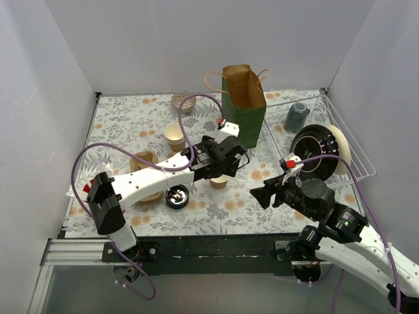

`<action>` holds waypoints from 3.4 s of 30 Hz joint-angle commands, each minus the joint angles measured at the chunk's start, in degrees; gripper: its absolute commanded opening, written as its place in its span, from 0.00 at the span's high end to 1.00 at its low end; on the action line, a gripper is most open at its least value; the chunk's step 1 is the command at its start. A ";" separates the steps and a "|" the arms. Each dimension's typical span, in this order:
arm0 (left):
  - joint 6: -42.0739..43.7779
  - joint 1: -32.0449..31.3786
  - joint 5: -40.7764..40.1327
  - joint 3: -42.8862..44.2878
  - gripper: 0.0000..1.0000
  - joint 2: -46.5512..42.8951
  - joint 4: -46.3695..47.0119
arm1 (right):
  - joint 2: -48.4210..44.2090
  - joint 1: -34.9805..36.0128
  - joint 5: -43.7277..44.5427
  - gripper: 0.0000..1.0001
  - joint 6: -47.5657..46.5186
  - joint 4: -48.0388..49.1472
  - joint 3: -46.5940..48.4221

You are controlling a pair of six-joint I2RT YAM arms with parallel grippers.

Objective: Pack the takeout coffee

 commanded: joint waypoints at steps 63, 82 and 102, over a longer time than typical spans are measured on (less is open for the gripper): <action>-40.99 9.73 -3.77 -23.04 0.62 -2.96 -10.94 | 0.66 0.27 0.46 0.29 -0.90 5.37 -2.33; -40.37 9.73 -4.12 -21.82 0.81 -2.08 -11.64 | 0.49 0.36 0.46 0.29 -0.90 5.19 -2.15; -34.23 9.73 -0.95 -16.72 1.00 -7.87 -11.28 | 0.84 0.27 -0.07 0.29 -0.63 6.16 -2.68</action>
